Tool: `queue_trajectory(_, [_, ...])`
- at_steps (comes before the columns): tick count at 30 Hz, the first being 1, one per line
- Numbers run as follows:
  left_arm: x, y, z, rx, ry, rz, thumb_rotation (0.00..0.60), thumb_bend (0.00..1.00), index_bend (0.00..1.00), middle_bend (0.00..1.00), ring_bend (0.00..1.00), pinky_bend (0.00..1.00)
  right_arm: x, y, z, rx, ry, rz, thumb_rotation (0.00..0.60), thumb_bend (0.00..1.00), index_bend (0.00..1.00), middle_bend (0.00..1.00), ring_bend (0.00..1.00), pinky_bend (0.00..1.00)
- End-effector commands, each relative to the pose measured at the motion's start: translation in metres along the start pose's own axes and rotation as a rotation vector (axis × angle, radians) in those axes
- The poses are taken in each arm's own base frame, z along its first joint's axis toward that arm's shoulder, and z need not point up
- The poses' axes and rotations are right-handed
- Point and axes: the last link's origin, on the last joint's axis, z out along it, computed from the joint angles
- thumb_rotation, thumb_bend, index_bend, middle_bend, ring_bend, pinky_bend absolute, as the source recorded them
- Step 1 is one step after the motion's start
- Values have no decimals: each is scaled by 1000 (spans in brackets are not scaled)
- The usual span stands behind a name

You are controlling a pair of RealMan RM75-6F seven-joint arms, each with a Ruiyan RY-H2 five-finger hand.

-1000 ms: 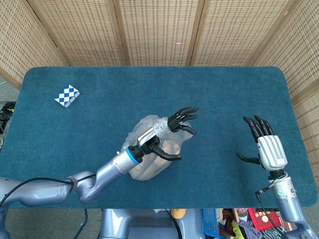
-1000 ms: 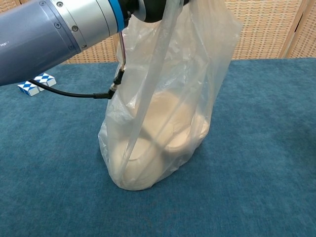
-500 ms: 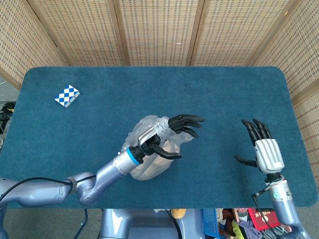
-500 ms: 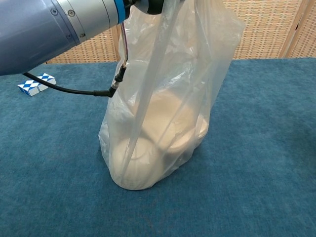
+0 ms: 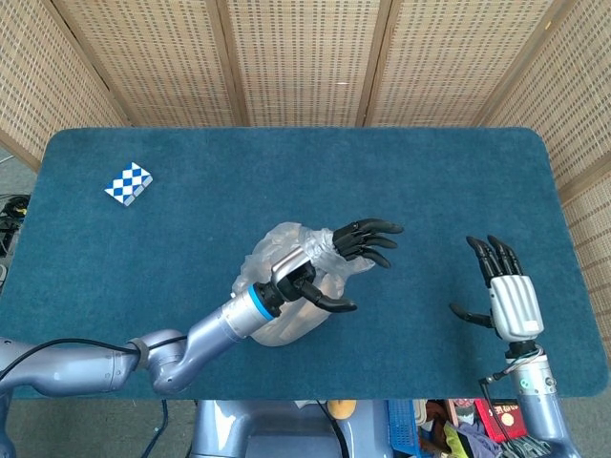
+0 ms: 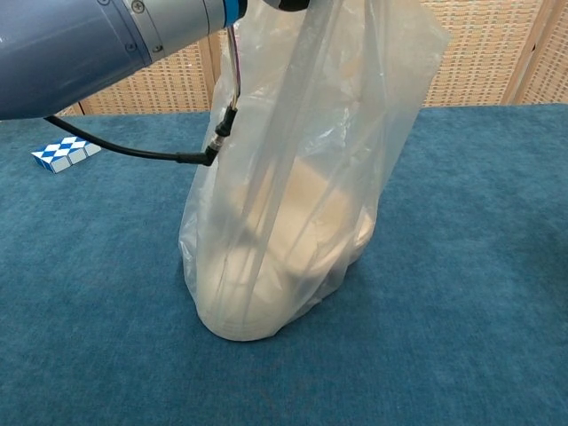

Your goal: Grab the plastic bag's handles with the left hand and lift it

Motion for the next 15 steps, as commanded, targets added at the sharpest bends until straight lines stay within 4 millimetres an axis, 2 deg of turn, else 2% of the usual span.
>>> queue_trajectory(1, [3, 1, 1, -57, 45, 228, 440, 17, 83, 70, 116, 156, 1, 0, -1, 0, 2, -1, 600, 0, 0, 147, 42, 77])
queue_trajectory(7, [6, 6, 1, -85, 63, 371, 439, 18, 27, 17, 88, 144, 4, -1, -2, 9, 15, 2, 600, 0, 0, 148, 45, 77])
queue_trajectory(15, [16, 17, 1, -132, 114, 565, 439, 17, 23, 15, 73, 75, 6, -2, -3, 12, 22, 3, 600, 0, 0, 148, 44, 77])
